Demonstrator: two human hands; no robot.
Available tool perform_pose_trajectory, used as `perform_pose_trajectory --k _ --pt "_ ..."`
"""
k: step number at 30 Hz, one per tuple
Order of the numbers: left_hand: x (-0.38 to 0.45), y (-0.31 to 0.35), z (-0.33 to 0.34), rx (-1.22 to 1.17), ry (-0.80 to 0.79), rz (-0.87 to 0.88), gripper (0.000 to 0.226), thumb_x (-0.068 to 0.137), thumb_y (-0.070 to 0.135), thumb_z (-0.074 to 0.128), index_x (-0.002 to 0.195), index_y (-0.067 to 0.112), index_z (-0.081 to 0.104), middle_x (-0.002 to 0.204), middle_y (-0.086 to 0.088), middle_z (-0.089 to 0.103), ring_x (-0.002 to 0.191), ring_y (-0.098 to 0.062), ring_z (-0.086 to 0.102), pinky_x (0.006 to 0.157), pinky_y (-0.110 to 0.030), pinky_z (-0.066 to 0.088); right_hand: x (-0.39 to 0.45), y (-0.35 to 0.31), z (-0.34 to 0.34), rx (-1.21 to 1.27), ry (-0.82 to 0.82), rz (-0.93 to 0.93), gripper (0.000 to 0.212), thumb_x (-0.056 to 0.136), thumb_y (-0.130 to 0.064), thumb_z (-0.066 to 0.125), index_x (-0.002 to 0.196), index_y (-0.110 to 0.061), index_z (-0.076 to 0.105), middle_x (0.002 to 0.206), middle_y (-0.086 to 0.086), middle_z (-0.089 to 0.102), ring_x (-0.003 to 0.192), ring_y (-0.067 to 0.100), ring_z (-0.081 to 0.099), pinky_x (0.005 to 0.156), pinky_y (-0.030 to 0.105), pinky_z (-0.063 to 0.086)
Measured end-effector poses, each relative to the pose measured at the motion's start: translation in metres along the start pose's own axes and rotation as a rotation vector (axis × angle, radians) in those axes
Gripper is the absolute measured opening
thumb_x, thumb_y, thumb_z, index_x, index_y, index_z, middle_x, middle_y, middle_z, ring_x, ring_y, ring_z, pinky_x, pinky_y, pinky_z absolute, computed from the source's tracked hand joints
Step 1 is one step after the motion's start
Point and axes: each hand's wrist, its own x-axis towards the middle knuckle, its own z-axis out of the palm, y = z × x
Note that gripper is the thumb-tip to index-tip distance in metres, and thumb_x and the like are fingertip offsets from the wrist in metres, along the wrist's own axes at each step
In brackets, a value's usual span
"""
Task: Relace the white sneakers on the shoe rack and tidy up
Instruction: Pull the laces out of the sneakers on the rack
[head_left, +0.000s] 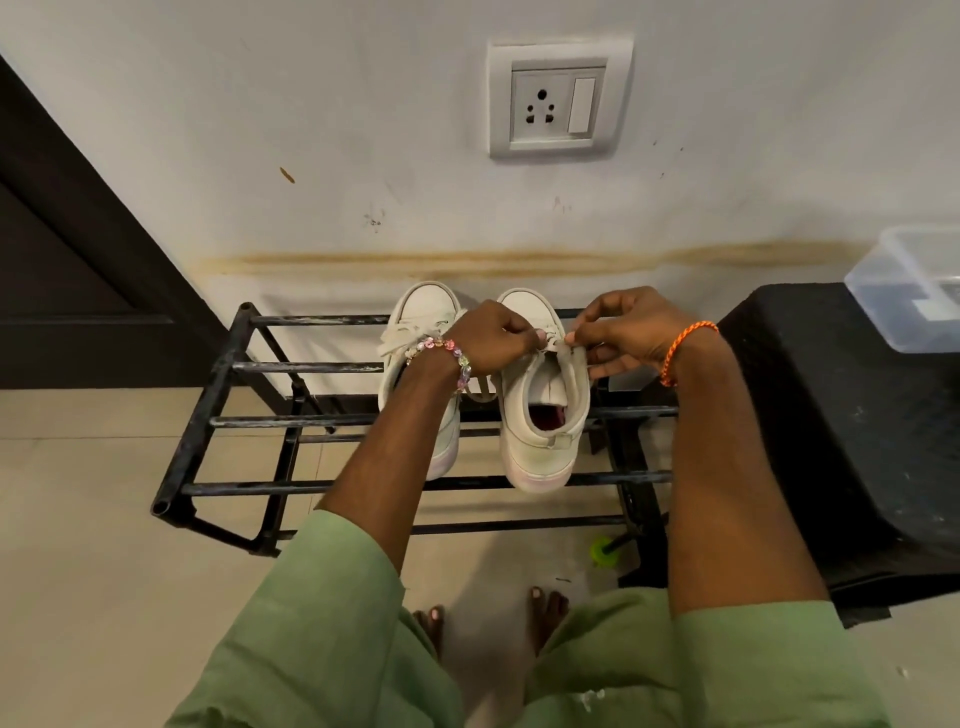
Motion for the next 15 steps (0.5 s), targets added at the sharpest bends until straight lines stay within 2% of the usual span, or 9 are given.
perform_pose_trajectory --k 2,4,6,10,12,14,15 --pt "-0.002 0.002 0.001 0.029 -0.014 0.002 0.017 0.085 0.032 0.067 0.076 0.018 0.073 0.065 0.001 0.064 0.061 -0.01 0.054 0.063 -0.024 0.043 -0.002 -0.002 -0.001 -0.013 0.018 -0.011 0.014 0.08 0.003 0.069 0.084 -0.006 0.059 0.075 0.014 0.068 0.053 0.016 0.069 0.051 0.029 0.058" --pt "-0.003 0.005 0.003 0.058 0.038 -0.009 0.013 0.078 0.035 0.073 0.076 0.022 0.073 0.072 0.003 0.068 0.067 -0.011 0.059 0.068 -0.03 0.052 -0.002 -0.003 0.001 -0.028 0.031 -0.01 0.016 0.079 0.003 0.07 0.084 -0.007 0.058 0.075 0.014 0.068 0.053 0.017 0.069 0.05 0.029 0.058" --pt "-0.004 0.012 0.006 0.135 0.106 -0.017 0.017 0.073 0.038 0.076 0.076 0.022 0.074 0.081 0.002 0.071 0.076 -0.013 0.062 0.078 -0.036 0.054 -0.002 -0.004 0.002 -0.03 0.036 0.002 0.018 0.078 0.002 0.071 0.084 -0.007 0.057 0.076 0.014 0.068 0.053 0.017 0.068 0.05 0.029 0.058" --pt "-0.004 0.028 0.011 0.38 0.225 -0.015 0.029 0.073 0.044 0.075 0.089 0.019 0.074 0.105 0.004 0.068 0.1 -0.019 0.06 0.087 -0.037 0.036 0.0 -0.003 0.003 -0.016 0.037 0.023 0.017 0.079 0.003 0.069 0.083 -0.007 0.056 0.075 0.014 0.067 0.051 0.016 0.068 0.048 0.029 0.057" --pt "-0.004 0.029 0.011 0.443 0.253 0.023 0.029 0.074 0.042 0.074 0.089 0.017 0.072 0.115 0.003 0.061 0.105 -0.019 0.057 0.091 -0.04 0.033 0.0 -0.004 0.003 -0.025 0.043 0.027 0.016 0.081 0.002 0.068 0.082 -0.007 0.055 0.073 0.013 0.066 0.049 0.014 0.067 0.048 0.028 0.057" --pt "-0.005 0.025 0.006 0.371 0.306 0.041 0.017 0.073 0.036 0.074 0.079 0.02 0.07 0.122 0.005 0.051 0.105 -0.016 0.055 0.093 -0.04 0.033 -0.001 -0.004 0.005 -0.033 0.048 0.032 0.016 0.081 0.002 0.068 0.081 -0.007 0.055 0.072 0.012 0.065 0.047 0.013 0.066 0.048 0.027 0.057" --pt "-0.004 0.022 0.0 0.254 0.367 0.032 0.013 0.073 0.032 0.074 0.071 0.023 0.066 0.122 0.006 0.047 0.102 -0.014 0.055 0.091 -0.038 0.036 -0.001 -0.004 0.005 -0.032 0.045 0.033 0.016 0.081 0.002 0.068 0.081 -0.007 0.055 0.072 0.012 0.065 0.047 0.012 0.066 0.047 0.027 0.057"
